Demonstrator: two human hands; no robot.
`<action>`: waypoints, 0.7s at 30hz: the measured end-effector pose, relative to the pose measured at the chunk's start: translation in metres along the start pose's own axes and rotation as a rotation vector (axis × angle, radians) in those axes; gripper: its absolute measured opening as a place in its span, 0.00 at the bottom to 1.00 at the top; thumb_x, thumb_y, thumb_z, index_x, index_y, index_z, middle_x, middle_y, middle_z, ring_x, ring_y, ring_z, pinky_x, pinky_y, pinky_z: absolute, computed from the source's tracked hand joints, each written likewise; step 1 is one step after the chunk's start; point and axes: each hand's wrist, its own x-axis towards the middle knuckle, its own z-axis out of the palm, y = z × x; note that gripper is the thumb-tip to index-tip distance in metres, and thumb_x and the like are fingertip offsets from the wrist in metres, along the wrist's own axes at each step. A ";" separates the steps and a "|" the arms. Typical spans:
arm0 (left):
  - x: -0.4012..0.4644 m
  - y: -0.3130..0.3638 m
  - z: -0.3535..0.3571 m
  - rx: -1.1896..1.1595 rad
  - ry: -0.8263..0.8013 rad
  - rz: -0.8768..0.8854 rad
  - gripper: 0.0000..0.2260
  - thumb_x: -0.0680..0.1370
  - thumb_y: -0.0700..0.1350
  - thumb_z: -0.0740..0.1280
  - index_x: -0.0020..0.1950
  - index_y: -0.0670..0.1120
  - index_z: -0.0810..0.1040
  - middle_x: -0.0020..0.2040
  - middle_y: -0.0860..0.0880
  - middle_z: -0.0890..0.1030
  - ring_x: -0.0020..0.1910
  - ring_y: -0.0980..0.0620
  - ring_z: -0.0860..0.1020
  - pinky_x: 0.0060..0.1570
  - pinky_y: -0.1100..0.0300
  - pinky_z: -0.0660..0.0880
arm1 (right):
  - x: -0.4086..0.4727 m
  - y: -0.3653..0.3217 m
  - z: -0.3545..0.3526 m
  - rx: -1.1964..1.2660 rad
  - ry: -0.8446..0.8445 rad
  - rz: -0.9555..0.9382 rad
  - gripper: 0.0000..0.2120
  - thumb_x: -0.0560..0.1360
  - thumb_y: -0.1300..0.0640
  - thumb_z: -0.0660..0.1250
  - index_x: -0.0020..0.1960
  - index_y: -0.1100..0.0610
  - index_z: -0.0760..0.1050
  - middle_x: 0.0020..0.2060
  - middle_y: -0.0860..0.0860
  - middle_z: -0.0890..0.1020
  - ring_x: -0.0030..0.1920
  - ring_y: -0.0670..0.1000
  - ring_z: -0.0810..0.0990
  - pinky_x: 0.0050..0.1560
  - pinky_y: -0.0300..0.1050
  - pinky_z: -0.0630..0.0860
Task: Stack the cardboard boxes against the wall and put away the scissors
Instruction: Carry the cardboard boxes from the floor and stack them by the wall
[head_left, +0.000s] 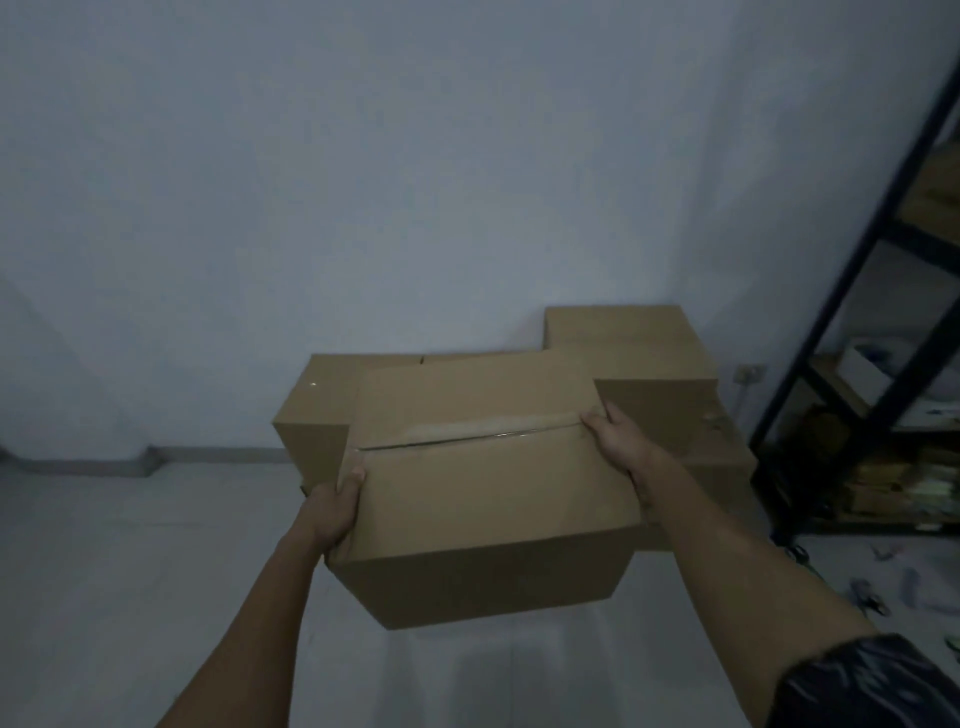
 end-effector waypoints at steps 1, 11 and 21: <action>0.016 0.008 -0.006 0.002 0.015 0.029 0.35 0.78 0.64 0.53 0.69 0.36 0.71 0.67 0.33 0.73 0.65 0.36 0.73 0.65 0.46 0.70 | 0.014 -0.010 0.006 -0.020 0.005 -0.005 0.19 0.81 0.50 0.63 0.70 0.55 0.71 0.63 0.54 0.78 0.62 0.56 0.77 0.66 0.53 0.73; 0.200 0.078 -0.035 0.047 0.049 0.060 0.30 0.82 0.58 0.51 0.68 0.34 0.72 0.67 0.32 0.73 0.65 0.36 0.72 0.65 0.47 0.69 | 0.183 -0.086 0.047 -0.091 0.031 -0.063 0.19 0.82 0.50 0.61 0.69 0.58 0.73 0.63 0.53 0.77 0.57 0.50 0.74 0.56 0.39 0.66; 0.364 0.127 -0.024 0.094 -0.040 0.082 0.31 0.81 0.61 0.52 0.69 0.36 0.73 0.67 0.33 0.73 0.68 0.37 0.71 0.63 0.52 0.68 | 0.312 -0.105 0.060 -0.173 0.073 0.012 0.18 0.80 0.56 0.62 0.70 0.59 0.71 0.60 0.52 0.77 0.57 0.53 0.75 0.53 0.41 0.67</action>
